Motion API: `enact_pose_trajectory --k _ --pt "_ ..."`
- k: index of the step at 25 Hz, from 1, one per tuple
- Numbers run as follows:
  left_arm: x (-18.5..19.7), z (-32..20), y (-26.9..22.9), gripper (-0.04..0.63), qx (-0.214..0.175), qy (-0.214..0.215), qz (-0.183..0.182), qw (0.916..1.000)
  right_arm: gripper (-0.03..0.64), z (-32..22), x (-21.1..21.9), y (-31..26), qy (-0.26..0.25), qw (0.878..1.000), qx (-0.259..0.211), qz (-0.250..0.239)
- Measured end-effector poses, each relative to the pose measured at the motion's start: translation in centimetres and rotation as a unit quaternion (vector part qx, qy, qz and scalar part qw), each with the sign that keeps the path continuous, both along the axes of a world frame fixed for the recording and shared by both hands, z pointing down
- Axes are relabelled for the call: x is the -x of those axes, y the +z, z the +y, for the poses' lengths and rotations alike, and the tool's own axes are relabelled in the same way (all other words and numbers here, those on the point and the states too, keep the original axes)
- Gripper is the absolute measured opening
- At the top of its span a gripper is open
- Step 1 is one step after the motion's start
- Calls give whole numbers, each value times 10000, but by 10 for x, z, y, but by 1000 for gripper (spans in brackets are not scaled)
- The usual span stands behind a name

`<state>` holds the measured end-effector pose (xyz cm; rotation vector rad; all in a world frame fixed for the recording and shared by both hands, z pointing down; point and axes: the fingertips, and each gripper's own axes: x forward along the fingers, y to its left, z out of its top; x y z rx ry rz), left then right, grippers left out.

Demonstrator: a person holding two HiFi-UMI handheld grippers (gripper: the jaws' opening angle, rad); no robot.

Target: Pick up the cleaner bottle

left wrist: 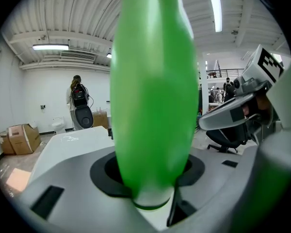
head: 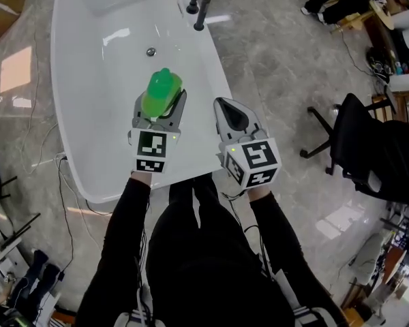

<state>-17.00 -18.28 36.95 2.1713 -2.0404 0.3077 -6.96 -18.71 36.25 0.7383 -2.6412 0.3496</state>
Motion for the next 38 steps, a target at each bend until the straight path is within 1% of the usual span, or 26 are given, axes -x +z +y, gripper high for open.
enact_pose_trajectory --k 8,14,20,30,38 --pt "1 50 -12 204 26 -455 45 9990 2 30 6 -8 -469 9989 -50 -75" --pt "7 84 -22 204 40 -877 67 9961 2 53 16 -14 -909 9957 -35 -151" --pt "12 115 -29 204 14 -1165 53 9932 2 77 28 -19 -1272 9914 -72 -286" --pt "9 154 -35 204 -14 -1401 95 9901 2 107 34 -27 -1689 9851 -234 -241" --pt "14 168 -40 204 -10 -1427 21 9898 2 119 37 -24 -1768 9836 -263 -223"
